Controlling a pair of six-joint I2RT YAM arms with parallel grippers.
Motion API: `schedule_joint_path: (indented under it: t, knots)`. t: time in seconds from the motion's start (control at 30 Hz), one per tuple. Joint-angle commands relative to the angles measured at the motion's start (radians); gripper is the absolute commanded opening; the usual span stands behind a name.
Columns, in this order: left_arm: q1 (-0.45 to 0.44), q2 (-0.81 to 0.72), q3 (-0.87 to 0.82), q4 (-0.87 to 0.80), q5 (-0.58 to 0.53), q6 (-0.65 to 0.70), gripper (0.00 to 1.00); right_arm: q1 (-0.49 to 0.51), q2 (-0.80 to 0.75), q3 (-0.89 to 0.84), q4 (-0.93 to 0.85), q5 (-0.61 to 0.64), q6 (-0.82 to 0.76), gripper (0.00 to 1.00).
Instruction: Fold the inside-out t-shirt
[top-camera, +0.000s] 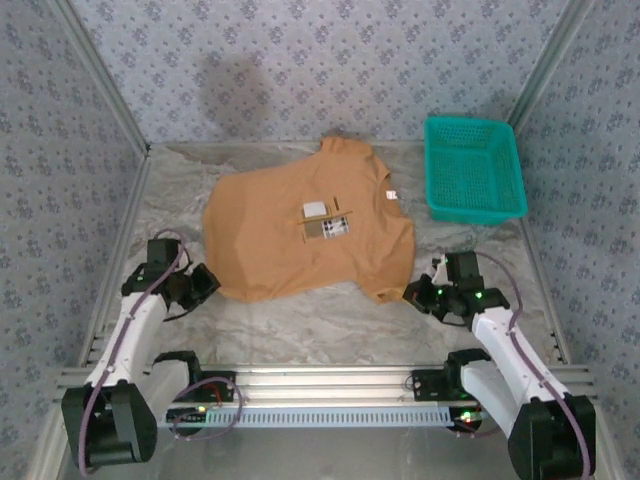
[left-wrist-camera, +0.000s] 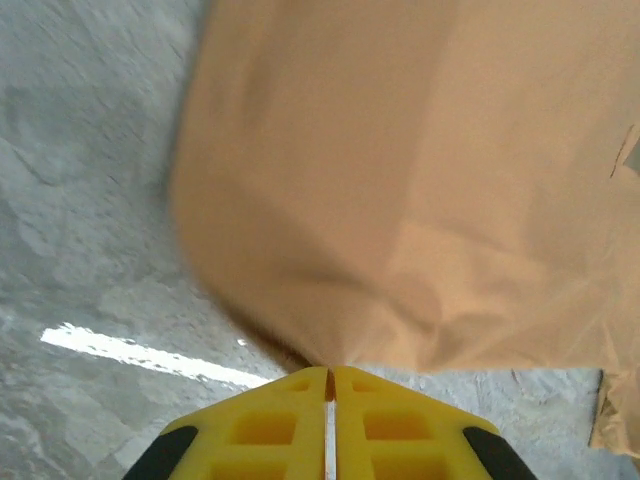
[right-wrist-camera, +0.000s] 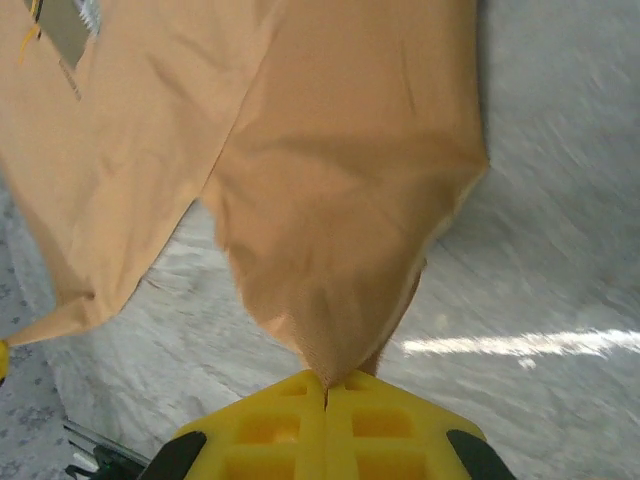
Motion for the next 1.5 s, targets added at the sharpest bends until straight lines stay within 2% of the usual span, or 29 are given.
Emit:
schedule_joint_path:
  t: [0.0, 0.2, 0.23, 0.27, 0.3, 0.37, 0.4, 0.5, 0.57, 0.63, 0.73, 0.8, 0.93, 1.07, 1.17, 1.3, 1.47]
  knots:
    - [-0.020, 0.014, 0.003, 0.035, -0.038, -0.031, 0.09, 0.009, -0.041, -0.036, 0.026, 0.026, 0.034, 0.00]
    - [-0.038, -0.083, 0.031, -0.055, -0.116, -0.058, 0.09, 0.013, -0.160, 0.003, -0.132, 0.043, 0.034, 0.00]
    - [-0.039, -0.099, 0.040, -0.069, -0.126, -0.062, 0.09, 0.015, -0.180, 0.016, -0.159, 0.049, 0.034, 0.04]
    - [-0.038, -0.117, 0.051, -0.084, -0.123, -0.066, 0.14, 0.018, -0.204, 0.032, -0.190, 0.055, 0.036, 0.12]
    - [-0.039, -0.129, 0.063, -0.100, -0.114, -0.067, 0.20, 0.017, -0.223, 0.057, -0.221, 0.076, 0.042, 0.23]
    - [-0.039, -0.138, 0.087, -0.132, -0.089, -0.060, 0.27, 0.021, -0.248, 0.114, -0.273, 0.120, 0.046, 0.44]
    - [-0.038, -0.137, 0.100, -0.155, -0.077, -0.054, 0.29, 0.021, -0.249, 0.155, -0.295, 0.147, 0.039, 0.51]
    - [-0.041, -0.136, 0.155, -0.222, -0.048, -0.023, 0.32, 0.027, -0.208, 0.272, -0.313, 0.211, 0.007, 0.58]
    - [-0.049, -0.145, 0.212, -0.258, -0.118, 0.001, 0.32, 0.040, -0.146, 0.331, -0.262, 0.229, -0.004, 0.59]
    - [-0.052, -0.128, 0.241, -0.214, -0.171, 0.017, 0.31, 0.078, -0.055, 0.376, -0.172, 0.257, -0.010, 0.59]
    - [-0.053, 0.027, 0.266, -0.075, -0.155, 0.015, 0.31, 0.181, 0.155, 0.462, -0.028, 0.324, -0.023, 0.58]
    - [-0.057, 0.183, 0.279, 0.063, -0.122, -0.001, 0.30, 0.226, 0.340, 0.543, 0.058, 0.333, -0.044, 0.58]
    - [-0.055, 0.512, 0.394, 0.228, -0.144, -0.009, 0.25, 0.222, 0.693, 0.744, 0.121, 0.310, -0.076, 0.53]
    - [-0.061, 0.863, 0.684, 0.185, -0.105, 0.010, 0.23, 0.183, 1.011, 0.997, 0.102, 0.243, -0.064, 0.49]
    - [-0.060, 1.025, 0.850, 0.131, -0.119, 0.022, 0.22, 0.161, 1.169, 1.115, 0.078, 0.235, -0.035, 0.48]
    - [-0.058, 1.229, 1.037, 0.067, -0.111, 0.040, 0.23, 0.134, 1.293, 1.176, 0.060, 0.277, 0.005, 0.47]
    - [-0.064, 1.433, 1.274, -0.018, -0.082, 0.048, 0.23, 0.094, 1.378, 1.218, 0.035, 0.334, 0.036, 0.44]
